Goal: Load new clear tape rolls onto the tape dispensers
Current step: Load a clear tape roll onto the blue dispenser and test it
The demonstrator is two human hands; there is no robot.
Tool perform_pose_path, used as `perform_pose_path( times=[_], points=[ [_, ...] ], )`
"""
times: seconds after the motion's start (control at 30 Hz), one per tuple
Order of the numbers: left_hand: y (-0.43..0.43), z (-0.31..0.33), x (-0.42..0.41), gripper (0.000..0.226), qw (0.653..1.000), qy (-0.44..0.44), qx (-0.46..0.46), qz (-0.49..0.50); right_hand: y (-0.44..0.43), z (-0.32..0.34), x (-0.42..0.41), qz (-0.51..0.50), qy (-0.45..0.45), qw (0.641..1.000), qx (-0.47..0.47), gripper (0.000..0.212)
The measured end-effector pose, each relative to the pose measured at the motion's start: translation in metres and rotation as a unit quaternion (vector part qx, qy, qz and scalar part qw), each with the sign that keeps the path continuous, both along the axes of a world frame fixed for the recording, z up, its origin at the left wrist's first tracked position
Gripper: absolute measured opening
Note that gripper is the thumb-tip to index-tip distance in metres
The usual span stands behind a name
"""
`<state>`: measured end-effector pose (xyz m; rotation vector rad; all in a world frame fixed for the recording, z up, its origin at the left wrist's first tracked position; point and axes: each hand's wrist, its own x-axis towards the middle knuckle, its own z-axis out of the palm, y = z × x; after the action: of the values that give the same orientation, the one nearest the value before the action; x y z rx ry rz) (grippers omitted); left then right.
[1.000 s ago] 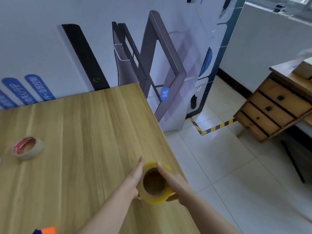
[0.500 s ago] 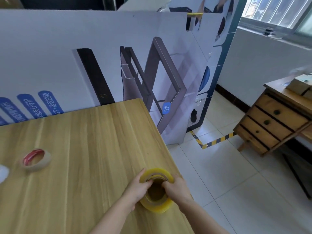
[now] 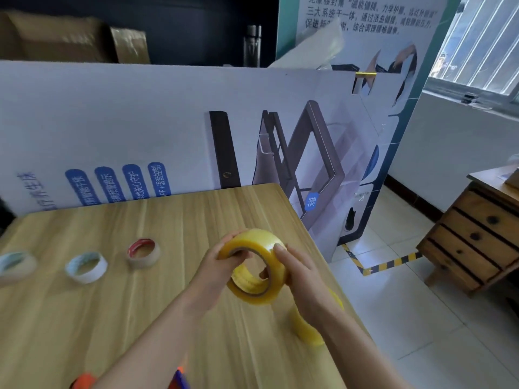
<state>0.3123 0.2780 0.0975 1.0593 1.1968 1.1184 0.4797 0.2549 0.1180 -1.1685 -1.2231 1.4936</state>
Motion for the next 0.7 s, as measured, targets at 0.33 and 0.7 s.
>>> perform_pose_path(
  times=[0.33,0.7],
  points=[
    [-0.071,0.059,-0.058,0.037,0.875,0.336,0.286,0.2,-0.045,0.044,-0.076,0.072,0.152,0.986,0.017,0.027],
    [-0.123,0.089,-0.104,0.037,0.961,0.159,0.129,0.188,-0.094,0.082,-0.12,0.225,0.129,0.96,0.108,0.039]
  ],
)
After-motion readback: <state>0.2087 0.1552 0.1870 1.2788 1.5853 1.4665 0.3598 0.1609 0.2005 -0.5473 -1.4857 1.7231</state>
